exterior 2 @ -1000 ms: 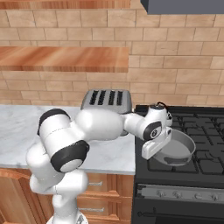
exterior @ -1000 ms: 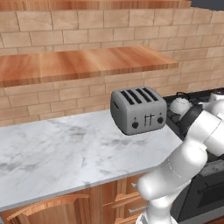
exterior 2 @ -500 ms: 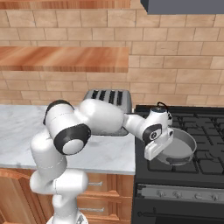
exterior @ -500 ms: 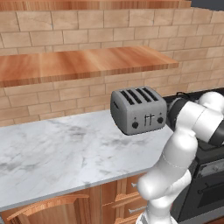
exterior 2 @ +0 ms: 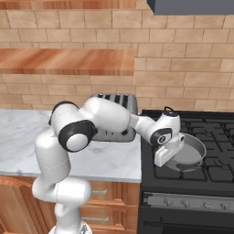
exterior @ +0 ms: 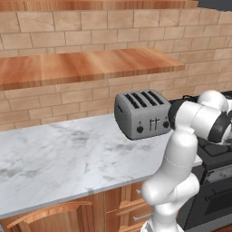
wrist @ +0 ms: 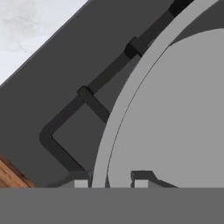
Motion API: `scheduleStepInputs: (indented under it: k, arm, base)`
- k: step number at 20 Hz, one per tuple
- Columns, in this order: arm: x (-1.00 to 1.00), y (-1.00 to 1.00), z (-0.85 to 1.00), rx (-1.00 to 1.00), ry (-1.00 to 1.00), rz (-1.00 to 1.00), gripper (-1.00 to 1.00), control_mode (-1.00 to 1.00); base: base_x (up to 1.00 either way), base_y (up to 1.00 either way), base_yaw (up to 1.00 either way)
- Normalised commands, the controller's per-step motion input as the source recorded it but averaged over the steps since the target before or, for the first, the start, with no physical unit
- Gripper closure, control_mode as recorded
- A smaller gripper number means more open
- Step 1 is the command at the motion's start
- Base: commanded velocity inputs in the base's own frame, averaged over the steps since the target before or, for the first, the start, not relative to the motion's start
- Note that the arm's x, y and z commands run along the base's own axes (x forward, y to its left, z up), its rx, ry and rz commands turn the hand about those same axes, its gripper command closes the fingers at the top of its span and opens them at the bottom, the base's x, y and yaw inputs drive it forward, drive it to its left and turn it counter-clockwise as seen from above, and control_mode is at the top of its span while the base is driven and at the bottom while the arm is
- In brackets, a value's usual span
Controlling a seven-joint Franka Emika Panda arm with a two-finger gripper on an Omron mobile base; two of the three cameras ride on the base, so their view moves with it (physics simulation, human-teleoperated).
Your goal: Pick the kettle from the cabinet and place it on a stove burner. Then pick the pot from the counter and place it on another stove burner. Finally, turn both burners on.
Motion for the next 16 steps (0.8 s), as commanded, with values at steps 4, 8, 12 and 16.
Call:
scheduleStepInputs:
  k: [4, 8, 12, 16]
  arm:
    - [-0.01, 0.03, 0.00, 0.00, -0.02, 0.03, -1.00, -1.00]
    - [-0.08, 0.28, 0.03, -0.01, -0.06, 0.07, -1.00, -1.00]
    - [-0.26, 0.42, 0.01, -0.04, -0.08, 0.06, -1.00, -1.00]
    - [-0.31, 0.40, 0.04, -0.05, -0.09, 0.01, -1.00, -1.00]
  base:
    - [0.00, 0.00, 0.00]
    - [0.00, 0.00, 0.00]
    - [0.00, 0.00, 0.00]
    - [0.00, 0.00, 0.00]
